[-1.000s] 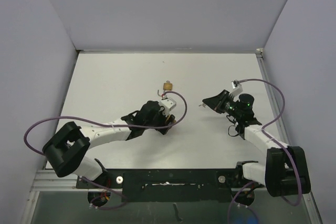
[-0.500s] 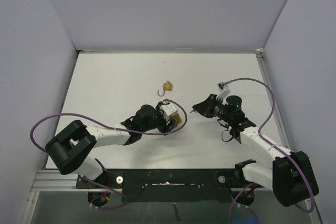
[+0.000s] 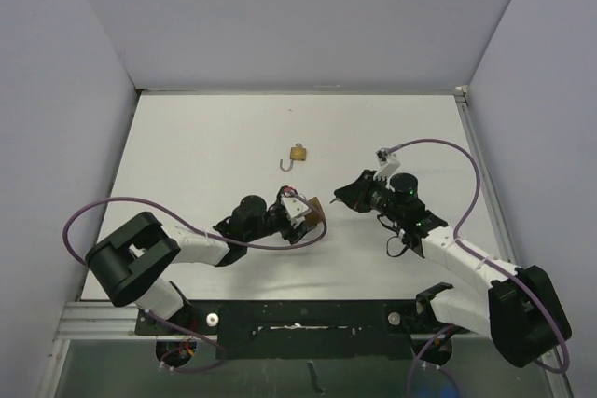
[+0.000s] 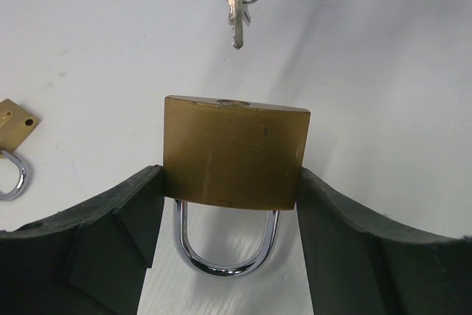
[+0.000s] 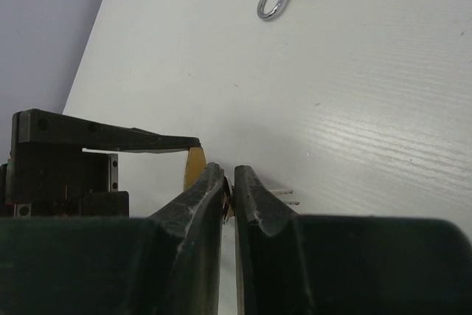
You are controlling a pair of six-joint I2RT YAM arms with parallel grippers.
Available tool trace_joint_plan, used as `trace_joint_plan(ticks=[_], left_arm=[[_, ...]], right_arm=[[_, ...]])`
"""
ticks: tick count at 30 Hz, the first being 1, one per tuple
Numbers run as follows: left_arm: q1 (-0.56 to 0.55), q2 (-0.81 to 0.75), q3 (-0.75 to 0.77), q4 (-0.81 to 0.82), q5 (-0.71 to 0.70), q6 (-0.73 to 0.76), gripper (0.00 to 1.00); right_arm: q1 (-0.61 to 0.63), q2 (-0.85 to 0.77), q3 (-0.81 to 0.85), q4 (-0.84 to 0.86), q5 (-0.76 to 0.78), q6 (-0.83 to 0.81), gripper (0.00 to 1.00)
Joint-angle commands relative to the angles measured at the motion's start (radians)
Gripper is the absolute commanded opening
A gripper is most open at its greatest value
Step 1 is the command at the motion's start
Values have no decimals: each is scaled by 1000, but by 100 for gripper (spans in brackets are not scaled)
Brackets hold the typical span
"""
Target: Unlock with the key
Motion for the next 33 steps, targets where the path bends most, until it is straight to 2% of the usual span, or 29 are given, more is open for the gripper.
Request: trace_joint_plan(ticks=[1,15,33], left_arm=[[3,4,5,282,20,-1,0],[1,20,-13,350,-14,-18,0],[-1,12,-6,355,-38,-25,0]], right_arm=[[24,-35,-7,100,69,19,0],[89,-40,-39,163,127,54,0],[141,0,-51,205,163,63,0]])
